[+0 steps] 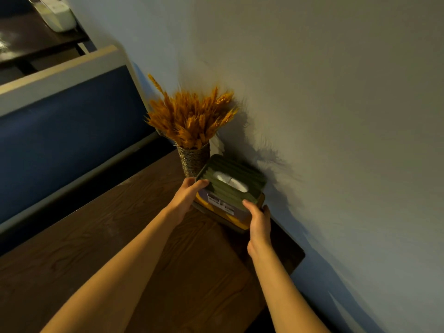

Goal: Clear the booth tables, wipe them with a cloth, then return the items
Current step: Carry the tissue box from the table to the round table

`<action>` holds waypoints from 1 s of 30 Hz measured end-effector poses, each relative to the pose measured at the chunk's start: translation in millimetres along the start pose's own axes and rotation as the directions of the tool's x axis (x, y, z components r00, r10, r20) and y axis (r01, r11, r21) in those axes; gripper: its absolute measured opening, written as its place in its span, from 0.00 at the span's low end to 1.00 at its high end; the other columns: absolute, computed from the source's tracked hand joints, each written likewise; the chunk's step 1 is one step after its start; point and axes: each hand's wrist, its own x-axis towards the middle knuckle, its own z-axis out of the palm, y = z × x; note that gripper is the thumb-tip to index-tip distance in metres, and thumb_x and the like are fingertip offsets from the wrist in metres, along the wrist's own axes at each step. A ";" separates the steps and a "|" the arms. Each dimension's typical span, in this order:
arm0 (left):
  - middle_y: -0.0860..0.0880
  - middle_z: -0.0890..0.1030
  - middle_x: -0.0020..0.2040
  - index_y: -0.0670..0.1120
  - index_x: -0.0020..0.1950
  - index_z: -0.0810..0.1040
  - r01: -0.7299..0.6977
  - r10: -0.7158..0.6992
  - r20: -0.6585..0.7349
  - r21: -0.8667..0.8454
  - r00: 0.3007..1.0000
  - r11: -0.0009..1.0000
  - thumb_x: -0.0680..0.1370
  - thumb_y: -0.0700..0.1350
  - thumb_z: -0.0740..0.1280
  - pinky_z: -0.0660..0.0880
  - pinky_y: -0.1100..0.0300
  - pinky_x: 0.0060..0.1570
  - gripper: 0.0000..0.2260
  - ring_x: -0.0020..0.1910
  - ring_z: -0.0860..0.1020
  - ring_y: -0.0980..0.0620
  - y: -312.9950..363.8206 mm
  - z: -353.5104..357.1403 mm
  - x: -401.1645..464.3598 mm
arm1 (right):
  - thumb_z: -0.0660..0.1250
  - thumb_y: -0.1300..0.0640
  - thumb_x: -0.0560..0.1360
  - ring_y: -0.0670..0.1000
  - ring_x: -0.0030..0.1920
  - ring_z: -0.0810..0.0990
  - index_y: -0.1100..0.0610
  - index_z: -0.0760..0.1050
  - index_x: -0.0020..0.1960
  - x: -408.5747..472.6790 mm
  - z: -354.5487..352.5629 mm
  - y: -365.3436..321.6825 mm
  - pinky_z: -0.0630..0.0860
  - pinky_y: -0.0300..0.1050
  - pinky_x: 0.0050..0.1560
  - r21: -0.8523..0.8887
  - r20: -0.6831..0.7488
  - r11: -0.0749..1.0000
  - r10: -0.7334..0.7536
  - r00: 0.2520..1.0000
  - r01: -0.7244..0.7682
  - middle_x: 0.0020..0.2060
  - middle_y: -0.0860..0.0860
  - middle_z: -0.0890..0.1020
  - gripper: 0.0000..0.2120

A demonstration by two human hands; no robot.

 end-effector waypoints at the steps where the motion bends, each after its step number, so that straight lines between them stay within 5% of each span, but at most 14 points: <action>1: 0.47 0.71 0.71 0.53 0.73 0.64 0.030 -0.030 0.003 0.034 1.000 0.999 0.73 0.64 0.69 0.67 0.40 0.67 0.32 0.68 0.69 0.43 -7.0 -2.1 -3.7 | 0.78 0.49 0.67 0.56 0.64 0.77 0.53 0.67 0.75 2.2 -4.2 -1.2 0.76 0.51 0.60 -0.016 -0.012 1.000 0.014 1.000 -0.015 0.66 0.54 0.78 0.40; 5: 0.46 0.64 0.78 0.52 0.81 0.56 0.138 -0.143 0.069 0.074 0.987 0.988 0.71 0.71 0.68 0.63 0.38 0.70 0.46 0.75 0.64 0.40 -24.8 -10.2 -22.4 | 0.73 0.50 0.62 0.58 0.48 0.83 0.59 0.75 0.65 7.6 -19.7 -13.3 0.78 0.45 0.36 -0.055 0.024 0.996 0.077 0.997 -0.076 0.52 0.59 0.83 0.32; 7: 0.44 0.63 0.79 0.51 0.82 0.56 0.143 -0.145 0.052 0.034 0.988 0.989 0.64 0.77 0.69 0.61 0.39 0.73 0.54 0.76 0.64 0.40 -18.9 -9.8 -26.4 | 0.74 0.48 0.60 0.58 0.48 0.83 0.59 0.77 0.63 10.2 -21.9 -20.6 0.78 0.45 0.37 -0.101 0.076 0.992 0.081 0.994 -0.073 0.52 0.59 0.84 0.33; 11: 0.46 0.67 0.77 0.53 0.81 0.58 0.170 -0.167 0.052 -0.071 0.985 0.983 0.64 0.74 0.72 0.63 0.40 0.73 0.52 0.73 0.69 0.41 -10.8 3.6 -17.5 | 0.78 0.38 0.63 0.54 0.51 0.84 0.51 0.80 0.58 14.0 -19.7 -30.6 0.79 0.45 0.45 -0.192 0.163 0.980 0.077 0.984 -0.045 0.50 0.53 0.86 0.28; 13: 0.47 0.74 0.71 0.53 0.79 0.62 0.167 -0.162 0.055 -0.097 0.985 0.981 0.68 0.71 0.71 0.70 0.45 0.64 0.45 0.66 0.75 0.45 -10.3 10.9 -18.0 | 0.79 0.33 0.51 0.54 0.53 0.84 0.51 0.80 0.60 16.3 -19.0 -29.5 0.80 0.47 0.49 -0.242 0.169 0.969 0.079 0.982 -0.037 0.51 0.53 0.86 0.42; 15: 0.47 0.77 0.66 0.53 0.77 0.66 0.142 -0.137 0.055 -0.099 0.989 0.985 0.76 0.65 0.68 0.74 0.51 0.53 0.33 0.60 0.78 0.46 -10.0 13.8 -21.9 | 0.79 0.33 0.51 0.55 0.53 0.84 0.52 0.79 0.63 17.8 -19.3 -27.7 0.80 0.48 0.50 -0.256 0.177 0.966 0.074 0.981 -0.027 0.52 0.54 0.86 0.45; 19: 0.46 0.80 0.60 0.51 0.67 0.74 0.175 -0.168 0.076 -0.091 0.983 0.980 0.79 0.63 0.64 0.72 0.53 0.45 0.22 0.54 0.79 0.47 -3.5 15.7 -35.3 | 0.74 0.42 0.71 0.55 0.53 0.84 0.53 0.79 0.64 16.5 -20.9 -29.8 0.78 0.45 0.44 -0.285 0.195 0.958 0.052 0.979 0.005 0.53 0.55 0.85 0.26; 23: 0.48 0.79 0.50 0.53 0.56 0.73 0.210 -0.206 0.042 -0.127 0.978 0.969 0.81 0.60 0.61 0.69 0.55 0.39 0.13 0.46 0.77 0.49 -5.7 20.8 -49.7 | 0.73 0.40 0.71 0.54 0.54 0.83 0.52 0.80 0.63 12.7 -26.8 -26.2 0.78 0.47 0.48 -0.326 0.190 0.945 0.044 0.981 0.020 0.53 0.54 0.85 0.25; 27: 0.45 0.78 0.63 0.53 0.68 0.73 0.219 -0.222 -0.005 -0.155 0.975 0.963 0.78 0.65 0.63 0.70 0.41 0.64 0.24 0.62 0.76 0.42 -25.4 16.7 -64.5 | 0.73 0.33 0.62 0.53 0.56 0.81 0.50 0.81 0.61 2.4 -27.9 -18.9 0.78 0.47 0.50 -0.331 0.156 0.941 -0.014 0.988 0.066 0.55 0.52 0.83 0.33; 30: 0.46 0.77 0.63 0.55 0.66 0.72 0.179 -0.191 -0.049 -0.182 0.980 0.967 0.78 0.65 0.63 0.67 0.39 0.67 0.22 0.61 0.75 0.43 -34.3 5.6 -81.9 | 0.73 0.27 0.54 0.52 0.59 0.80 0.47 0.80 0.63 -9.8 -27.9 -15.2 0.77 0.54 0.62 -0.367 0.186 0.923 -0.053 0.981 0.119 0.58 0.50 0.83 0.42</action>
